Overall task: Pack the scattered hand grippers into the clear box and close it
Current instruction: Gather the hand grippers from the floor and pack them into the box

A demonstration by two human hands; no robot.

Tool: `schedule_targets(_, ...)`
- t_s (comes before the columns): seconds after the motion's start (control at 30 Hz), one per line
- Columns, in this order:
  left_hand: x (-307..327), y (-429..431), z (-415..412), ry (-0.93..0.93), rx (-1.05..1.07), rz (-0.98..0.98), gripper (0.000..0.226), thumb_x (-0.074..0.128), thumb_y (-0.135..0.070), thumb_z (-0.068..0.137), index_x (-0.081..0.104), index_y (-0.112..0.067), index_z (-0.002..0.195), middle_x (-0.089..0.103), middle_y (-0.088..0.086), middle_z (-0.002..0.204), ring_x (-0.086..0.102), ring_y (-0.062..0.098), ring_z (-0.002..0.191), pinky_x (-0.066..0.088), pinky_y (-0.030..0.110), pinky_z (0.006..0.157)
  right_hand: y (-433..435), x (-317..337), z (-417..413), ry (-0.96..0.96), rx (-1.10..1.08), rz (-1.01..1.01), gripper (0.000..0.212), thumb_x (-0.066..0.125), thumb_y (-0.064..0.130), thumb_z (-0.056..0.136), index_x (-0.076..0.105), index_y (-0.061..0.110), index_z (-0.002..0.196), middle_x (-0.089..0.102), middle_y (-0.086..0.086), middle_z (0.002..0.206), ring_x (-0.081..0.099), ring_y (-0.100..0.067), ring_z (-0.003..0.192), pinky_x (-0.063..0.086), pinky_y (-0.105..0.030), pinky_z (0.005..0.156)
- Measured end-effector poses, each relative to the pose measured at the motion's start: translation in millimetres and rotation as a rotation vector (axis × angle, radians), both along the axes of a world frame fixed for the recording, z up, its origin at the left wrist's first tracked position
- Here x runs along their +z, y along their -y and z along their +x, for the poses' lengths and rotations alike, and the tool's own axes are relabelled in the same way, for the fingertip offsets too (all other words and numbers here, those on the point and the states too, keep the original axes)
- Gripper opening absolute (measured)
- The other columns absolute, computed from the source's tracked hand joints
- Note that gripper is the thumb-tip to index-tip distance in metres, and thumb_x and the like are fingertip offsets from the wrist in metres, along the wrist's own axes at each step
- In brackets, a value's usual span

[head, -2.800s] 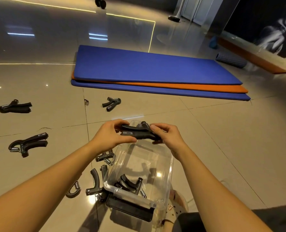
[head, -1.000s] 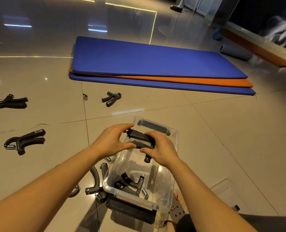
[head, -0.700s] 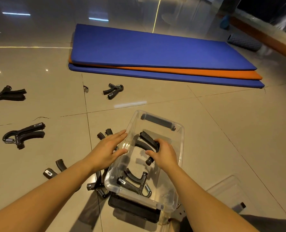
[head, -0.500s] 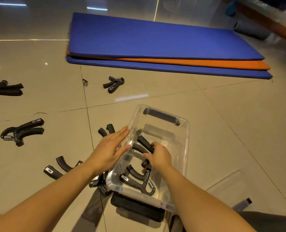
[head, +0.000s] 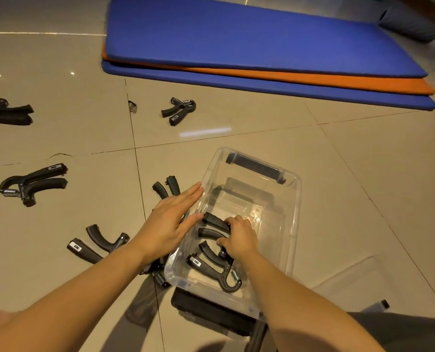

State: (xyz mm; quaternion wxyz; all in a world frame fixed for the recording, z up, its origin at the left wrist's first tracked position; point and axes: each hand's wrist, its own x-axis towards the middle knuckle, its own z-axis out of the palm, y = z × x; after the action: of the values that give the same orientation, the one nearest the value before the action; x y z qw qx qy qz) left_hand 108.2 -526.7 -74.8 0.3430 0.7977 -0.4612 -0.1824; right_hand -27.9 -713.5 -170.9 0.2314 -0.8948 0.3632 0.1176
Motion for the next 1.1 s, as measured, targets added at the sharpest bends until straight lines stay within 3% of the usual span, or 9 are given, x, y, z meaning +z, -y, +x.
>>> schedule_targets(0.1,1.6,0.9,-0.9,0.000,0.006,-0.004,0.061,0.034,-0.063,0.099,0.023,-0.043,0.155,0.015,-0.031,0.161,0.017,-0.012,0.145,0.019,0.026,0.118,0.9,2.0,0.1,-0.004,0.001,0.014,0.062,0.080,0.040,0.080,0.058,0.024,0.137,0.054,0.004,0.126,0.044,-0.022,0.120,0.043,-0.039,0.094)
schedule_targets(0.37,3.0,-0.3,-0.9,-0.016,0.007,0.002,0.060,0.038,-0.058,0.100,0.024,-0.040,0.156,0.017,-0.026,0.162,0.022,-0.003,0.147,0.021,0.029,0.119,-0.7,4.8,-1.7,-0.059,-0.069,0.044,0.069,0.081,0.037,0.080,0.054,0.034,0.143,0.047,0.002,0.133,0.036,-0.023,0.128,0.044,-0.045,0.100)
schedule_targets(0.73,4.7,0.9,-0.5,0.057,0.001,0.030,0.062,0.035,-0.059,0.100,0.022,-0.038,0.157,0.016,-0.024,0.163,0.017,0.000,0.149,0.014,0.029,0.122,0.3,17.1,-1.0,-0.064,-0.078,0.026,0.073,0.082,0.040,0.079,0.052,0.028,0.144,0.048,0.003,0.136,0.038,-0.023,0.130,0.044,-0.045,0.103)
schedule_targets(0.87,16.2,-2.6,0.1,0.025,0.027,0.042,0.067,0.037,-0.064,0.095,0.024,-0.039,0.157,0.019,-0.020,0.163,0.018,0.004,0.150,0.017,0.032,0.122,2.5,56.0,-1.9,0.067,-0.110,0.007,0.070,0.081,0.039,0.081,0.054,0.025,0.144,0.052,0.004,0.136,0.043,-0.021,0.130,0.044,-0.041,0.105)
schedule_targets(1.0,26.1,-29.8,16.2,-0.017,0.263,-0.018,0.061,0.053,-0.051,0.098,0.035,-0.034,0.154,0.033,-0.011,0.160,0.030,0.008,0.146,0.021,0.026,0.115,2.6,117.7,13.3,0.376,-0.191,0.002,0.053,0.077,0.036,0.086,0.062,0.020,0.134,0.060,0.001,0.124,0.057,-0.019,0.117,0.052,-0.041,0.096)
schedule_targets(1.1,25.6,-67.5,31.8,0.014,0.424,0.019,0.060,0.061,-0.045,0.096,0.041,-0.030,0.151,0.044,-0.008,0.153,0.043,0.013,0.138,0.035,0.033,0.112,-12.3,162.0,41.4,0.560,-0.188,-0.021,0.044,0.075,0.035,0.087,0.066,0.018,0.127,0.062,0.002,0.113,0.060,-0.017,0.106,0.054,-0.040,0.089)
